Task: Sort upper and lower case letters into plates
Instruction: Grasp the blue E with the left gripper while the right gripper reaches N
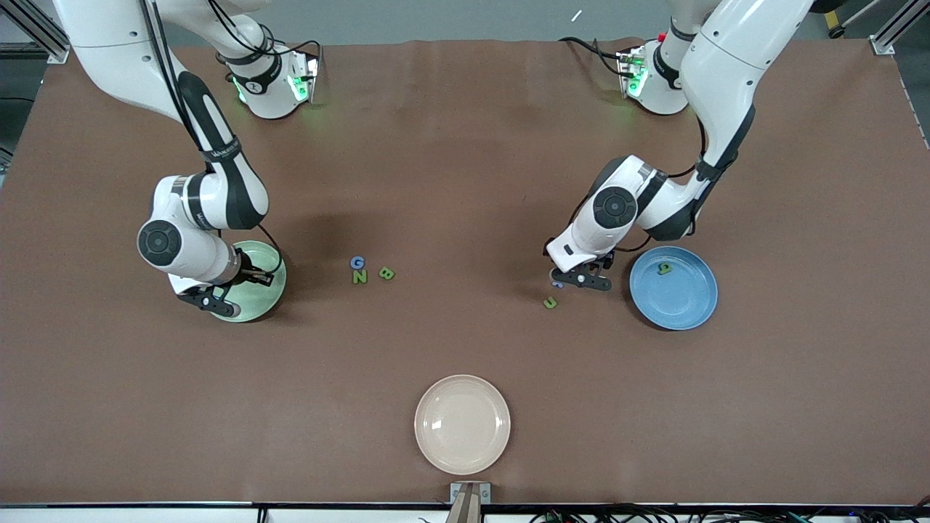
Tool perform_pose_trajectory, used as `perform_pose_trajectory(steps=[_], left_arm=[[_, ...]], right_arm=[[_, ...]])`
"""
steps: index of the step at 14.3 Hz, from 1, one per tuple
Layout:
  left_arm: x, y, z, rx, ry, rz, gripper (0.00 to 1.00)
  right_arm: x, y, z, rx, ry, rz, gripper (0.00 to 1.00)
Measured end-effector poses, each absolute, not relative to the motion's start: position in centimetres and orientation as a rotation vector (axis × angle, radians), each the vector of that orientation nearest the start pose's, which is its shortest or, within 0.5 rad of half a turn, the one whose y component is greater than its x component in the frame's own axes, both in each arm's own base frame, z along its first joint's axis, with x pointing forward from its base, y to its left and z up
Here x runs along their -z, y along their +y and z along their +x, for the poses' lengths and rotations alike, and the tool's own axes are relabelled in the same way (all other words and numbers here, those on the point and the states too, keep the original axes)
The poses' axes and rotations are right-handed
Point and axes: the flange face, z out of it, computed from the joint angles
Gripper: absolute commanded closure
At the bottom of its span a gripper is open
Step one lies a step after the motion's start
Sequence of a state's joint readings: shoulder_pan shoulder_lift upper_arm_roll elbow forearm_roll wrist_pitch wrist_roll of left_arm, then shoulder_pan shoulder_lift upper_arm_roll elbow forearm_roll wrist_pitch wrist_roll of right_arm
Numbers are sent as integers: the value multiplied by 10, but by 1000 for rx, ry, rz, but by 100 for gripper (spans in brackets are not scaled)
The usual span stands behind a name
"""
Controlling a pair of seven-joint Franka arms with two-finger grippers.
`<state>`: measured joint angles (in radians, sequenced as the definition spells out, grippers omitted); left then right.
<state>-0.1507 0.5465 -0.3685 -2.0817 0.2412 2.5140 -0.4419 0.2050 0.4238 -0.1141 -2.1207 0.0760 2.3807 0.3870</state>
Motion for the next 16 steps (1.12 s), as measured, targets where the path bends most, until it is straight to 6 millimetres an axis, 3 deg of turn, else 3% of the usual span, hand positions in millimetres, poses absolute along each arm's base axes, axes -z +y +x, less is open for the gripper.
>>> perform_pose_trajectory(steps=[2, 3, 4, 5, 10, 14, 16], left_arm=[[-168, -291, 497, -134, 377, -3136, 34], [-168, -291, 497, -132, 380, -3135, 39], [-170, -291, 498, -127, 380, -3135, 45], [-171, -292, 498, -125, 382, -3135, 53], [-175, -295, 499, -113, 389, -3137, 79], [-177, -294, 502, -106, 353, -3142, 80], [-188, -288, 508, -96, 335, -3132, 80]], right_arm=[[-190, 53, 555, -261, 545, -3124, 87], [-187, 53, 555, -266, 544, -3125, 63], [-186, 53, 554, -269, 543, -3125, 25], [-186, 53, 554, -270, 543, -3126, 0], [-195, 53, 559, -330, 545, -3125, 0], [-251, 73, 587, -392, 549, -3087, 0], [-257, 98, 588, -374, 568, -3066, 0]])
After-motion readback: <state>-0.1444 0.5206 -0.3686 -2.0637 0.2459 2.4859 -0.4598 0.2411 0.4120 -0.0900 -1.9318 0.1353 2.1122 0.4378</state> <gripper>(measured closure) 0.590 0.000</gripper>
